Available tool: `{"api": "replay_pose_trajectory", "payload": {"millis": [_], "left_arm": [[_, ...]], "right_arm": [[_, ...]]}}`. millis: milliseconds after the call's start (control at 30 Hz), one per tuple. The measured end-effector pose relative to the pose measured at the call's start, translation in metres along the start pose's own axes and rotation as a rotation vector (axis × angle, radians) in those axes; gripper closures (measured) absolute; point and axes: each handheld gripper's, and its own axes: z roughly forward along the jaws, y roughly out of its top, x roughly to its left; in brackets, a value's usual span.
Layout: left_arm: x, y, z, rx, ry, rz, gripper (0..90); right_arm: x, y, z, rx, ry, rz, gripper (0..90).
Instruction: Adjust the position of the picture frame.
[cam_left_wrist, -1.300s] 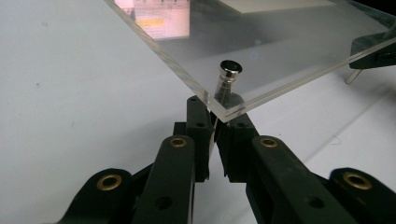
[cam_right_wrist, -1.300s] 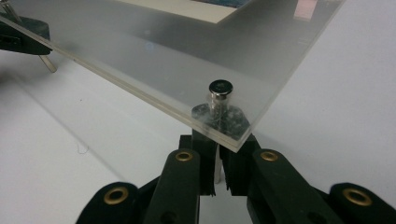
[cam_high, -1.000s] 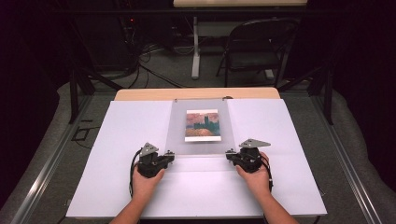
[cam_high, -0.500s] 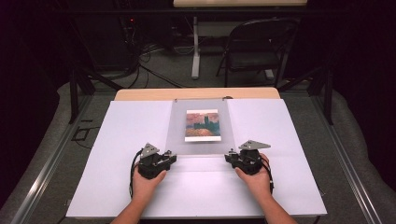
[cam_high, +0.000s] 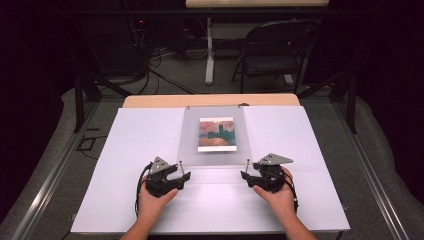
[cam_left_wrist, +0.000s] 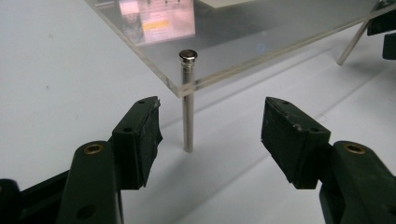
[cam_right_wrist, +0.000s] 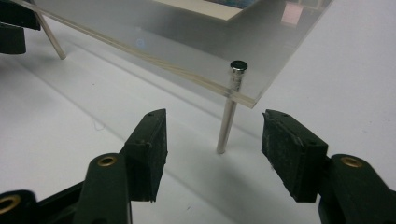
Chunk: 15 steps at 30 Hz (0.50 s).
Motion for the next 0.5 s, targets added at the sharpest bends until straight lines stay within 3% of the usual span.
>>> {"api": "replay_pose_trajectory", "payload": {"millis": [233, 333, 500], "left_arm": [[-0.005, -0.001, -0.016, -0.017, -0.027, -0.005, 37.4], [-0.008, -0.005, -0.024, 0.0, -0.038, 0.003, 37.3], [-0.005, -0.01, -0.043, 0.001, -0.009, 0.034, 37.3]], "right_arm": [[0.007, -0.005, -0.017, 0.0, -0.003, -0.047, 40.2], [0.007, -0.008, -0.024, -0.006, -0.001, -0.048, 40.2], [0.005, -0.016, -0.044, -0.036, 0.016, -0.042, 40.4]]}}
